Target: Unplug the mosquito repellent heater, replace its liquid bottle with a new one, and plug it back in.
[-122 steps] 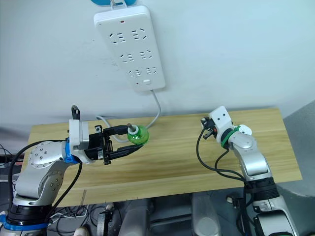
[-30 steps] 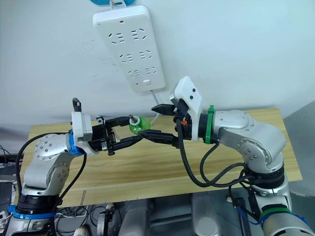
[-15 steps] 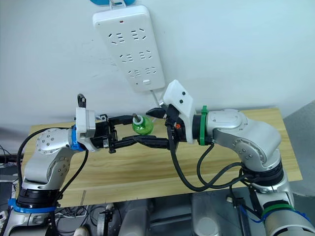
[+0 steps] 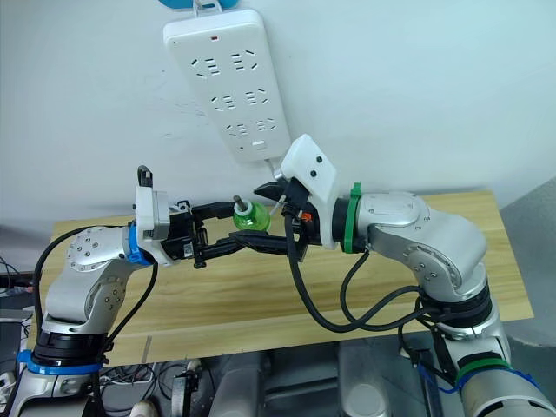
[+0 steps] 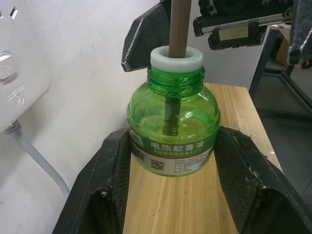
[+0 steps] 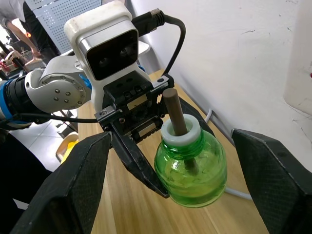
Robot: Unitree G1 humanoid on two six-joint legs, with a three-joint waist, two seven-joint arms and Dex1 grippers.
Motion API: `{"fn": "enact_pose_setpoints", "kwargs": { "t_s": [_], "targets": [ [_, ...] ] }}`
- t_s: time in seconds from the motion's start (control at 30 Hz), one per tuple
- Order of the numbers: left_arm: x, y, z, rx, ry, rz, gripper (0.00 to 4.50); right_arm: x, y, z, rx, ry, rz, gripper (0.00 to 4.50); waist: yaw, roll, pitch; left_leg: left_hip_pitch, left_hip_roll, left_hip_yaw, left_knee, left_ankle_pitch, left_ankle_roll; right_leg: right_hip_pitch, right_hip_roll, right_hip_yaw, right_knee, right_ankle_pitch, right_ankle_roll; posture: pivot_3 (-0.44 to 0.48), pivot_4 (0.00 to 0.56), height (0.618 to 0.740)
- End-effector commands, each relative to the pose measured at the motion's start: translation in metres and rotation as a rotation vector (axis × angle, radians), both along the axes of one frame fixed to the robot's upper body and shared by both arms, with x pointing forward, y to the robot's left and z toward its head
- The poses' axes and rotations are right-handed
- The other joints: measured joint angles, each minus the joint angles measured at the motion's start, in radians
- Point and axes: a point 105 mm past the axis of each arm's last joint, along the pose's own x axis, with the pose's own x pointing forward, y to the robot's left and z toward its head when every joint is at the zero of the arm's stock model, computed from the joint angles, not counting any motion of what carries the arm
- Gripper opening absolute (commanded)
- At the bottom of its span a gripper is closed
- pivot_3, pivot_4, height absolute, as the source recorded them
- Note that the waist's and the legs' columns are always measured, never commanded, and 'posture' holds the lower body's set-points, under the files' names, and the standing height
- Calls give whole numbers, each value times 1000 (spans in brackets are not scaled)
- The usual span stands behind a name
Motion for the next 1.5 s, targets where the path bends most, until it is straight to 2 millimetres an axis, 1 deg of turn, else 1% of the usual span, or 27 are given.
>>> {"fn": "enact_pose_setpoints", "kwargs": {
  "t_s": [0.03, 0.3, 0.4, 0.57, 0.6, 0.63, 0.67, 0.9, 1.07, 1.13, 1.3, 1.4, 1.5],
  "targets": [
    [-6, -1, 7, -7, -35, -18, 2192, -5, 2, 8, 23, -39, 24, 4105, 0, 0, 0, 0, 0, 0, 0, 0, 0, 0, 0, 0, 0, 0, 0, -195, 382, 730],
    [-6, -1, 9, -7, -38, -21, 2192, -5, 5, 4, 15, -28, 29, 4105, 0, 0, 0, 0, 0, 0, 0, 0, 0, 0, 0, 0, 0, 0, 0, -192, 385, 730],
    [-6, -1, 10, -6, -39, -24, 2192, -4, 6, 3, 14, -27, 27, 3519, 0, 0, 0, 0, 0, 0, 0, 0, 0, 0, 0, 0, 0, 0, 0, -188, 386, 730],
    [-7, -1, 10, -6, -38, -27, 2192, -2, 7, 3, 14, -29, 16, 1687, 0, 0, 0, 0, 0, 0, 0, 0, 0, 0, 0, 0, 0, 0, 0, -188, 387, 730],
    [-7, -2, 10, -6, -37, -27, 2192, -1, 7, 3, 13, -29, 16, 1233, 0, 0, 0, 0, 0, 0, 0, 0, 0, 0, 0, 0, 0, 0, 0, -188, 387, 730],
    [-7, -2, 11, -6, -37, -28, 2192, -1, 7, 2, 12, -30, 15, 920, 0, 0, 0, 0, 0, 0, 0, 0, 0, 0, 0, 0, 0, 0, 0, -188, 387, 730],
    [-7, -1, 11, -6, -37, -28, 2192, -1, 7, 2, 12, -30, 15, 834, 0, 0, 0, 0, 0, 0, 0, 0, 0, 0, 0, 0, 0, 0, 0, -190, 389, 730],
    [-5, 0, 11, -6, -28, -19, 2192, -3, 7, 3, 16, -31, 23, 834, 0, 0, 0, 0, 0, 0, 0, 0, 0, 0, 0, 0, 0, 0, 0, -192, 390, 730],
    [-2, 2, 14, -40, 32, -10, 2192, -5, 8, 6, 27, -38, 37, 834, 0, 0, 0, 0, 0, 0, 0, 0, 0, 0, 0, 0, 0, 0, 0, -194, 391, 730],
    [0, 3, 15, -46, 45, 3, 2928, -6, 8, 6, 28, -40, 38, 834, 0, 0, 0, 0, 0, 0, 0, 0, 0, 0, 0, 0, 0, 0, 0, -195, 391, 730],
    [0, 3, 17, -50, 39, 10, 4471, -6, 8, 8, 37, -43, 35, 834, 0, 0, 0, 0, 0, 0, 0, 0, 0, 0, 0, 0, 0, 0, 0, -196, 392, 730],
    [0, 3, 18, -52, 4, 24, 4492, -4, 7, 9, 44, -42, 25, 834, 0, 0, 0, 0, 0, 0, 0, 0, 0, 0, 0, 0, 0, 0, 0, -197, 391, 730],
    [-7, 3, 16, -63, 3, -11, 4492, 0, 4, 11, 57, -38, 3, 834, -1, 0, 0, 0, 0, 0, 0, 0, 0, 0, 0, 0, 0, 0, 0, -202, 389, 730]
  ]
}}
